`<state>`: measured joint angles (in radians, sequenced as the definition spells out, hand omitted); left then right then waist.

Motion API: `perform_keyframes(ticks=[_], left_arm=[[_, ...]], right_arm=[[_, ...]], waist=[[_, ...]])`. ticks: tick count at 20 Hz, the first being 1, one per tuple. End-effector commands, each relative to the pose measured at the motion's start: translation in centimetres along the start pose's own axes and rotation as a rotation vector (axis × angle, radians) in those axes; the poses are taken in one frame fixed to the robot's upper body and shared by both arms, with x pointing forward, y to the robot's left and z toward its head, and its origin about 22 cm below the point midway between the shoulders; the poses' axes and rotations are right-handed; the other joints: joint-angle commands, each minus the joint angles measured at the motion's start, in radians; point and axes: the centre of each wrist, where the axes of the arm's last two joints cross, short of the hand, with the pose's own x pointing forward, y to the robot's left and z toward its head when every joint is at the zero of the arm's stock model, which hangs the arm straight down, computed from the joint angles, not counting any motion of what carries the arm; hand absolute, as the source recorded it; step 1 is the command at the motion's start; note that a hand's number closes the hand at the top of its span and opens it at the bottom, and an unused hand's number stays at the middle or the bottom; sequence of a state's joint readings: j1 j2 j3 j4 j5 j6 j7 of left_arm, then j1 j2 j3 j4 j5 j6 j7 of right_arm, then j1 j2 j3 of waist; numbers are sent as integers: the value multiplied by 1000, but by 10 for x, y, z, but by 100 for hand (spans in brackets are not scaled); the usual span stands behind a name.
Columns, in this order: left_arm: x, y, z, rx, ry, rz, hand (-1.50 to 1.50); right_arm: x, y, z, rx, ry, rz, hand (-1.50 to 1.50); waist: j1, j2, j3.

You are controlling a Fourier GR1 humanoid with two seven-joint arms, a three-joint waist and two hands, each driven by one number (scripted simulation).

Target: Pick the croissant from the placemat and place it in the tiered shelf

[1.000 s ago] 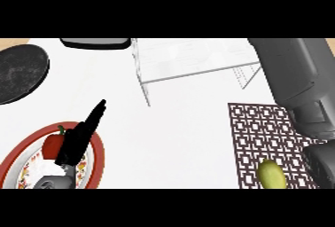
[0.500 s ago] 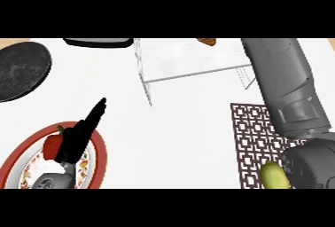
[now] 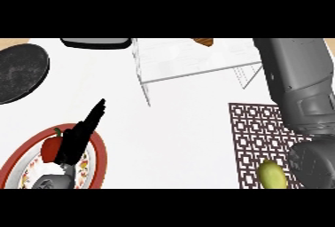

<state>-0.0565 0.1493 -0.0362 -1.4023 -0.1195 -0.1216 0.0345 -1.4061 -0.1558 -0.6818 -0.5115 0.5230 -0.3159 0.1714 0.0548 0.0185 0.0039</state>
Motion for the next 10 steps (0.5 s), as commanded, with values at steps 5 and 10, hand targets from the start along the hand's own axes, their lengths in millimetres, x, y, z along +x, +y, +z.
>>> perform_keyframes(ticks=[5,10], left_arm=[[-13,7,11,45,72,25,0],[-23,16,24,40,90,29,0]], right_arm=[[11,-93,-23,-375,-25,-66,-150],[-28,-185,-23,-426,62,-9,-150]], waist=[[-37,-12,-4],[-68,-22,-3]])
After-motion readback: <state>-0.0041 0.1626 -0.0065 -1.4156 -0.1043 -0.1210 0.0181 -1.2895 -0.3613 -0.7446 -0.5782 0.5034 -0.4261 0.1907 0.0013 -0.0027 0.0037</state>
